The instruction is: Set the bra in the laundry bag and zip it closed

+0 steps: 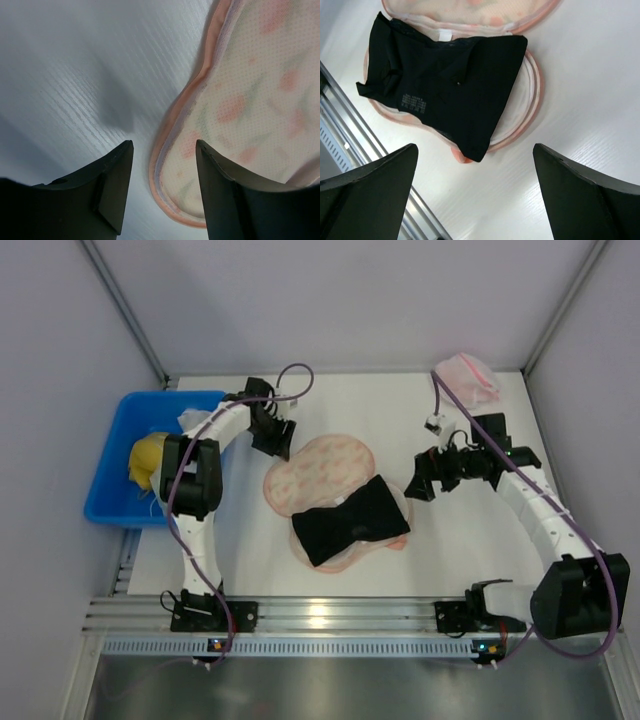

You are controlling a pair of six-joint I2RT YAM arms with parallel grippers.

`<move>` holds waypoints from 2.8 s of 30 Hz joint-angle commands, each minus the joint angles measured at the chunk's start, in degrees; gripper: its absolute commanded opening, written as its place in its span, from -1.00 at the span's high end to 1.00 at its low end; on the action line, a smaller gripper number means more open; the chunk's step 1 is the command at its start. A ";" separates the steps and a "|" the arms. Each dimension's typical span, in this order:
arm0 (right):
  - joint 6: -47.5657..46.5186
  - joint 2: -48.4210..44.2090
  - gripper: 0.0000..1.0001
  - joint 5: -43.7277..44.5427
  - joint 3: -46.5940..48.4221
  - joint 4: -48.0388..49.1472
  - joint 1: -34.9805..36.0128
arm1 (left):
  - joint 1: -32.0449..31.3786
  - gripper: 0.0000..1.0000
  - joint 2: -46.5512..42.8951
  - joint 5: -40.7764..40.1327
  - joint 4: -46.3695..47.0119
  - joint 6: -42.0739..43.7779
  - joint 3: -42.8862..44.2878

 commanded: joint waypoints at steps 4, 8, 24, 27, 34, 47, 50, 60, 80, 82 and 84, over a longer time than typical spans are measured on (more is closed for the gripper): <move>1.34 -3.36 -0.99 -2.24 -0.83 -1.46 -2.16 | 0.23 0.02 2.14 3.55 -0.48 1.37 1.39; 1.60 -4.24 -0.99 -1.80 -0.92 -1.63 -2.43 | 0.67 0.27 2.85 6.00 -0.48 0.66 1.13; 2.65 -4.78 -0.99 -0.75 0.31 -2.42 -3.48 | 1.47 1.00 -7.95 9.08 -0.48 -2.77 6.93; 2.92 -4.60 -0.99 -0.31 1.19 -2.86 -3.92 | 1.11 1.00 -11.82 12.77 -0.48 -1.81 5.79; 2.92 -4.69 -0.99 0.22 2.25 -4.09 -4.71 | -4.15 1.00 -23.41 16.90 -0.48 2.24 -3.08; 2.48 -5.57 -0.99 2.24 2.77 -5.50 -6.12 | -13.12 1.00 -41.27 24.64 -0.48 13.92 -25.23; 2.74 -5.39 -0.99 2.33 3.04 -4.80 -6.12 | -16.89 1.00 -42.41 24.64 -0.48 16.31 -31.02; 5.29 -1.00 -0.95 -0.48 0.84 1.70 -5.24 | -28.06 0.91 -32.14 17.28 9.97 6.38 -36.84; 8.37 8.05 -0.68 -0.75 2.07 9.88 -2.87 | -31.32 0.61 -20.97 -1.79 12.88 22.07 -38.07; 8.46 8.15 -0.67 -1.01 2.42 9.79 -2.96 | -31.32 0.60 -21.58 -3.21 12.80 24.82 -38.42; 9.24 8.15 -0.66 -1.36 3.04 9.88 -2.87 | -31.14 0.61 -21.94 -3.48 11.40 28.86 -38.69</move>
